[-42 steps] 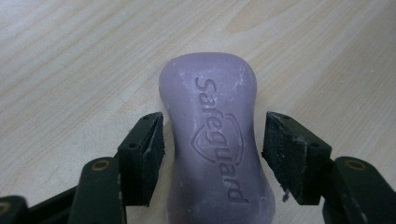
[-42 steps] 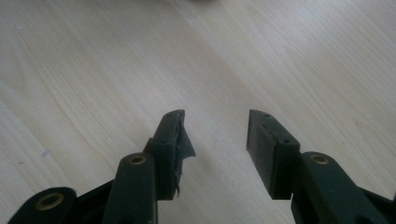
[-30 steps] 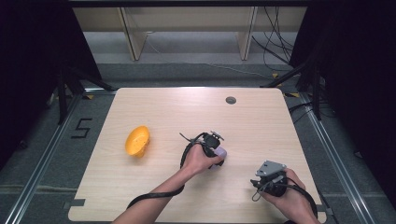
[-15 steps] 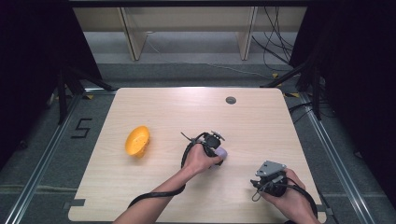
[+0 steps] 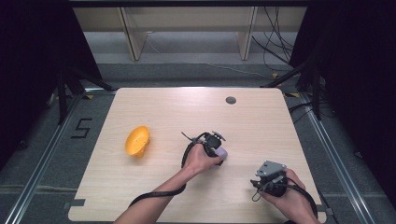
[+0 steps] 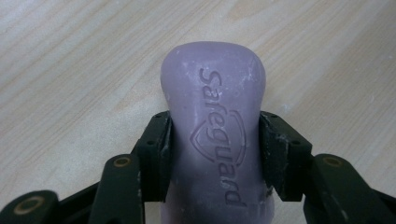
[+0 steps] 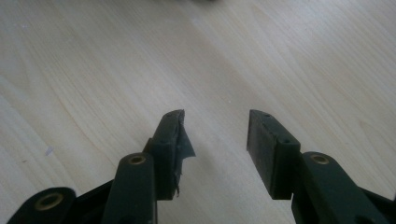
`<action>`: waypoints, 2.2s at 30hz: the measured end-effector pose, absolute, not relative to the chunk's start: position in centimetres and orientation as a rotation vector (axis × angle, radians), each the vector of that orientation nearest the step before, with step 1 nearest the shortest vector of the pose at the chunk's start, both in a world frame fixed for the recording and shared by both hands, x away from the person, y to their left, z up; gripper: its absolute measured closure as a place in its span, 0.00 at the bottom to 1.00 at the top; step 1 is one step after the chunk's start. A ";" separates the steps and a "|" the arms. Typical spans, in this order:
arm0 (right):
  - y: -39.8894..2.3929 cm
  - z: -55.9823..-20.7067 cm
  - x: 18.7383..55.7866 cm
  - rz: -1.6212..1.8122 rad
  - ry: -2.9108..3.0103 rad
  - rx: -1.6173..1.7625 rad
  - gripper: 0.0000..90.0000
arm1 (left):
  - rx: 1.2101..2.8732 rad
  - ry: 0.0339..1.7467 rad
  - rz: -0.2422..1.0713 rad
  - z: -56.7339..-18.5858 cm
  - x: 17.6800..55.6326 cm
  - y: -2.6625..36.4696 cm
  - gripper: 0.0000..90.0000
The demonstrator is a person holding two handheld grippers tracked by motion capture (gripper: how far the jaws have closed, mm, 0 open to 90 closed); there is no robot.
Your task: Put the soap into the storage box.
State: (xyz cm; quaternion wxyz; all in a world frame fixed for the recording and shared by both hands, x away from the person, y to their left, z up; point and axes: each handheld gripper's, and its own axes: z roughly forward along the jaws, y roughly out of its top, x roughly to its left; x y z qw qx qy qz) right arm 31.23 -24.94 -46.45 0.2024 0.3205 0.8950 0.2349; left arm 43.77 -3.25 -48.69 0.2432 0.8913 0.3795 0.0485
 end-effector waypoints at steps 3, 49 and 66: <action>-24.9 -46.4 31.2 0.655 2.500 0.902 0.63 | 2.446 1.023 0.141 -48.6 43.7 -3.3 0.54; -24.9 -46.4 31.2 0.662 2.498 0.907 0.62 | 2.365 0.999 0.174 -45.7 42.9 -0.2 0.54; -25.0 -46.3 31.2 0.682 2.476 0.916 0.62 | 2.316 1.040 0.183 -43.7 42.2 2.5 0.54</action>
